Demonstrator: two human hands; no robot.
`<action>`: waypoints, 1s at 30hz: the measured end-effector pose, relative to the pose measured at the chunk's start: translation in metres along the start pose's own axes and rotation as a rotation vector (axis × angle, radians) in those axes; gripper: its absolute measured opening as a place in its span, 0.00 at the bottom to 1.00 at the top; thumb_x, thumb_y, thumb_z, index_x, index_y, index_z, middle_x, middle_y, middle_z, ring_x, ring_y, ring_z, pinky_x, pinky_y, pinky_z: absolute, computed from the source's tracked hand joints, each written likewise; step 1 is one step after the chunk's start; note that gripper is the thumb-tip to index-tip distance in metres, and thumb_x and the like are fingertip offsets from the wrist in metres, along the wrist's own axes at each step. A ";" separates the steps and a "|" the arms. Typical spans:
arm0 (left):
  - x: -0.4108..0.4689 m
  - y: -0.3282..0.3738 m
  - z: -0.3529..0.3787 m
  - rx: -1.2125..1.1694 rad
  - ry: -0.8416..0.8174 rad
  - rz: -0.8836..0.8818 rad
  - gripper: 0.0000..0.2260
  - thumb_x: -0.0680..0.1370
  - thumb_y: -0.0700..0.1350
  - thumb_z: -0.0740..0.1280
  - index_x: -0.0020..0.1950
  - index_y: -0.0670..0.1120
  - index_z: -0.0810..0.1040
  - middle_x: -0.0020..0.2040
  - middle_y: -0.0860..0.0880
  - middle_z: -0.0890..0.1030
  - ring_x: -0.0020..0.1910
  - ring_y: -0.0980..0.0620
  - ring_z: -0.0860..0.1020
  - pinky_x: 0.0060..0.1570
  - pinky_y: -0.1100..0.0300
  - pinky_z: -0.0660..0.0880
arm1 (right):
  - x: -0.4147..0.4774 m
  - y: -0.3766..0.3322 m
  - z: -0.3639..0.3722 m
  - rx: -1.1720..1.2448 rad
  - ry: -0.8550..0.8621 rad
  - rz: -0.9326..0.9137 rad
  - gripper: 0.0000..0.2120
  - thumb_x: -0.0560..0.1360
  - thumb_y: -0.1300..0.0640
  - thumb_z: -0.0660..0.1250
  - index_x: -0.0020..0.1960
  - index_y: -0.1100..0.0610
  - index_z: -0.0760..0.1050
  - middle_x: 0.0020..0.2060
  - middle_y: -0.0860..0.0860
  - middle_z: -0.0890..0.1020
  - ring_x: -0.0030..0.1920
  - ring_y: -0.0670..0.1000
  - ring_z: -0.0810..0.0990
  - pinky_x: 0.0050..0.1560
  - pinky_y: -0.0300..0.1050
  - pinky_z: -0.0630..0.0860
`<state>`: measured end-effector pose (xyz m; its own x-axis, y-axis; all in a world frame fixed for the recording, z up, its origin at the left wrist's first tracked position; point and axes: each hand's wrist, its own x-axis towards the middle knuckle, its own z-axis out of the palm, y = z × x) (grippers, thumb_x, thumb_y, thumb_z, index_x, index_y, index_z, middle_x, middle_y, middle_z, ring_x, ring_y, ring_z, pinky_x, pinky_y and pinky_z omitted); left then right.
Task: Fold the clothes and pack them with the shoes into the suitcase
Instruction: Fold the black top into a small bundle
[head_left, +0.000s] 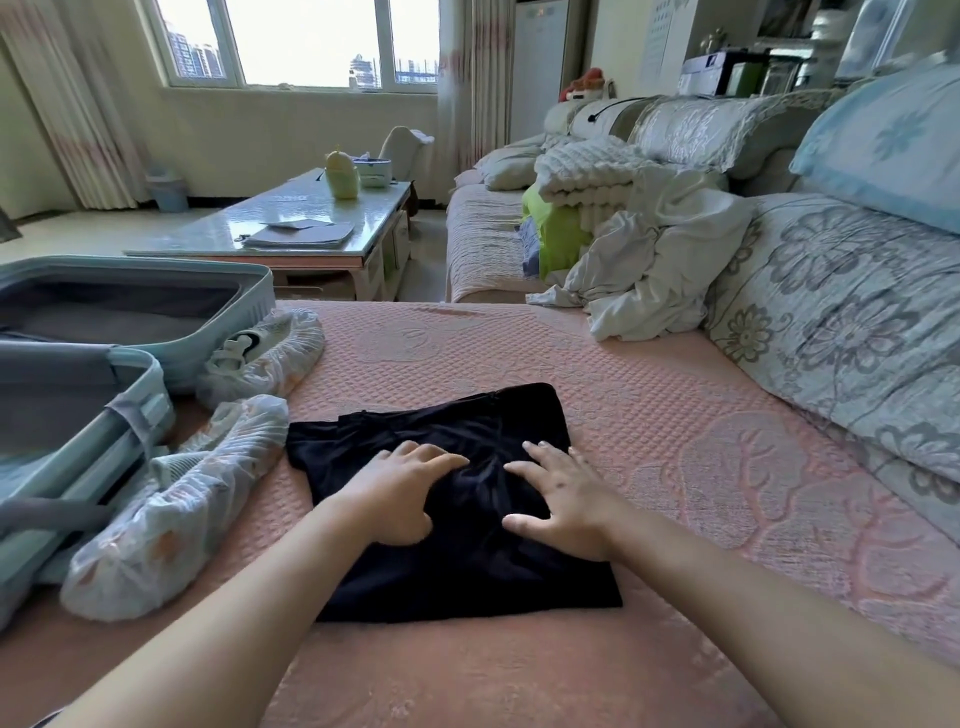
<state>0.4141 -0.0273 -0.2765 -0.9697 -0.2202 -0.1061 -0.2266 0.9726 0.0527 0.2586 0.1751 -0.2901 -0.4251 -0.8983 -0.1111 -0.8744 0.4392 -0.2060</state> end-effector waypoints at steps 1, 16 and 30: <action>0.003 -0.005 0.003 -0.013 0.039 -0.004 0.36 0.70 0.47 0.67 0.77 0.61 0.60 0.73 0.57 0.66 0.72 0.52 0.63 0.69 0.54 0.65 | 0.004 -0.001 0.001 -0.016 -0.007 -0.012 0.41 0.74 0.27 0.59 0.81 0.42 0.50 0.82 0.49 0.44 0.80 0.47 0.38 0.79 0.51 0.35; 0.017 -0.012 0.012 -0.068 0.490 -0.003 0.15 0.73 0.43 0.64 0.56 0.55 0.83 0.59 0.53 0.79 0.61 0.47 0.74 0.59 0.50 0.72 | 0.015 -0.014 0.016 -0.153 -0.110 -0.085 0.49 0.72 0.22 0.51 0.81 0.45 0.35 0.80 0.50 0.35 0.79 0.49 0.31 0.78 0.58 0.35; -0.062 -0.015 0.011 -0.227 -0.133 -0.043 0.47 0.66 0.72 0.68 0.79 0.63 0.50 0.81 0.58 0.46 0.79 0.58 0.42 0.78 0.54 0.47 | -0.001 -0.046 0.022 -0.082 -0.006 -0.167 0.32 0.84 0.42 0.49 0.82 0.50 0.40 0.81 0.49 0.38 0.79 0.46 0.34 0.79 0.47 0.36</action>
<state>0.4781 -0.0270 -0.2821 -0.9414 -0.2350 -0.2420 -0.2971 0.9174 0.2649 0.3040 0.1560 -0.3024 -0.2709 -0.9586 -0.0874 -0.9490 0.2811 -0.1425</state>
